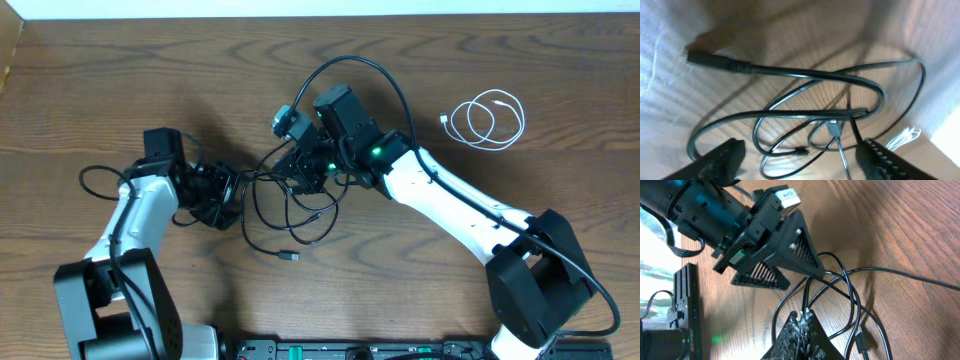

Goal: Untangle cables

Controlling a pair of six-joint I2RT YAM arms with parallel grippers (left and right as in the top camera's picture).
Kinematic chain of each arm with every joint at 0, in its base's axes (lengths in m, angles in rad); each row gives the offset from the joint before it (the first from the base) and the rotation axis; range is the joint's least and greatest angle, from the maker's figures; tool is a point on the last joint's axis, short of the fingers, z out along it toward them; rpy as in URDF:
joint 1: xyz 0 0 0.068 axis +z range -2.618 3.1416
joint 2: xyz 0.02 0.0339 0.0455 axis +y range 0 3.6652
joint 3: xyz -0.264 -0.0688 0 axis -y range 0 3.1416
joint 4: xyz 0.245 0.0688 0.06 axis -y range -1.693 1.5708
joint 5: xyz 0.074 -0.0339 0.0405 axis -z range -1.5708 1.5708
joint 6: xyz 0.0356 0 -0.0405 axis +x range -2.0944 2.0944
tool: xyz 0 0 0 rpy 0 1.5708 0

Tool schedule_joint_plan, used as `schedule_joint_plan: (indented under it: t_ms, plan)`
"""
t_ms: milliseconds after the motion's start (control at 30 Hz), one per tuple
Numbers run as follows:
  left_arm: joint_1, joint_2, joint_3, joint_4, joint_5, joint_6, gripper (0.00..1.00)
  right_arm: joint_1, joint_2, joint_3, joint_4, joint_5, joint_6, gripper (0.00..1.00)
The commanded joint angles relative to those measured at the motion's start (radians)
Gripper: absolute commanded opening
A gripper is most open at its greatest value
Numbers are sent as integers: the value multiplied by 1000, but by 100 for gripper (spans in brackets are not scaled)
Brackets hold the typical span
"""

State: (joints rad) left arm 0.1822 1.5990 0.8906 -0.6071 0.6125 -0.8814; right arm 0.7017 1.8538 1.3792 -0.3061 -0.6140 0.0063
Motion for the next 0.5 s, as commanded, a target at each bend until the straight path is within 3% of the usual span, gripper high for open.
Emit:
schedule_joint_plan:
  t_ms: [0, 167, 367, 467]
  plan:
    - [-34, 1, 2, 16, -71, -181, 78, 0, -14, 12, -2, -18, -11, 1]
    - [-101, 1, 2, 86, -149, -311, 85, 0, -14, 12, -17, -23, -11, 1]
    - [-192, 2, 2, 145, -292, -410, 86, 0, -14, 12, -23, -31, -11, 1]
    - [-225, 2, 2, 154, -360, -418, 70, 0, -14, 12, -23, -46, -12, 1]
